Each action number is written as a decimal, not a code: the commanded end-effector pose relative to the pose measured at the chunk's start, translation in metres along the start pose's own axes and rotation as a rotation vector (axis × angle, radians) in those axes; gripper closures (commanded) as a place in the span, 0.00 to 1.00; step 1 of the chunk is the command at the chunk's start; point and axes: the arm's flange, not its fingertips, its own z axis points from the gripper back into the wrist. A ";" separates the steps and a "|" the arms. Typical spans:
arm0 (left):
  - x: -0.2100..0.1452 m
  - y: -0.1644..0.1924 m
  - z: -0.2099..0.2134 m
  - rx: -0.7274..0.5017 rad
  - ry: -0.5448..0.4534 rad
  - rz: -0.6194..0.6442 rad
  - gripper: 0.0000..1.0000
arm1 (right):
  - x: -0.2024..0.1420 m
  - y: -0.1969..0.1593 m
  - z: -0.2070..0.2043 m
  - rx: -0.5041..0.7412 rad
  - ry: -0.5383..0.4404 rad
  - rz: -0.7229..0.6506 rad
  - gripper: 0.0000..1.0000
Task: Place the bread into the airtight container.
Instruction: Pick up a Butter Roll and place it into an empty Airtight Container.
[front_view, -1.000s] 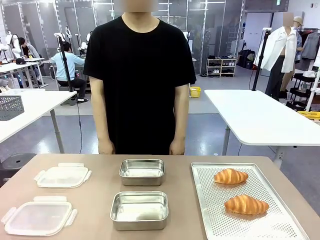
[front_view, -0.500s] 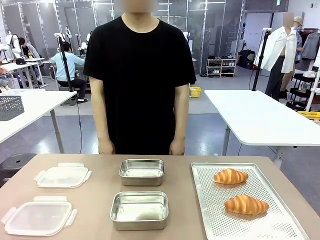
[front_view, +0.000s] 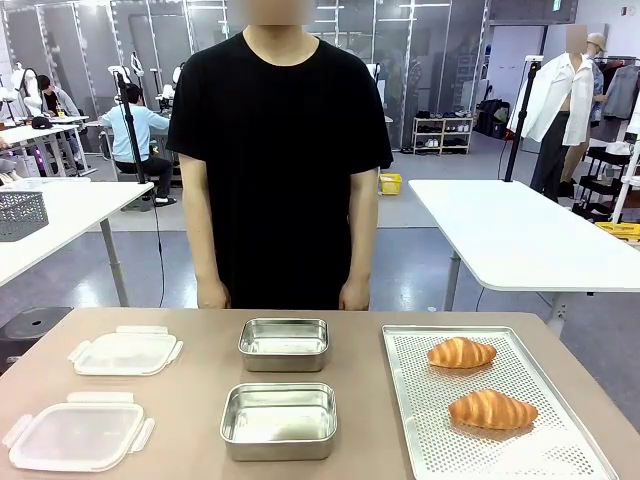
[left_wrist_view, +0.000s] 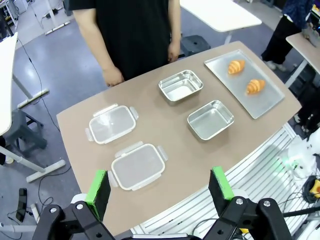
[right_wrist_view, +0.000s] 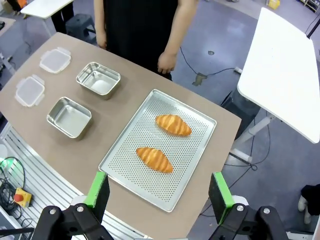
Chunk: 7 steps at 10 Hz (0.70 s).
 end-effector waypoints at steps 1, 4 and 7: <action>0.002 -0.003 0.003 0.000 -0.004 -0.009 0.00 | -0.001 0.001 0.001 0.004 -0.004 -0.003 0.00; 0.002 -0.003 0.003 0.000 -0.004 -0.009 0.00 | -0.001 0.001 0.001 0.004 -0.004 -0.003 0.00; 0.002 -0.003 0.003 0.000 -0.004 -0.009 0.00 | -0.001 0.001 0.001 0.004 -0.004 -0.003 0.00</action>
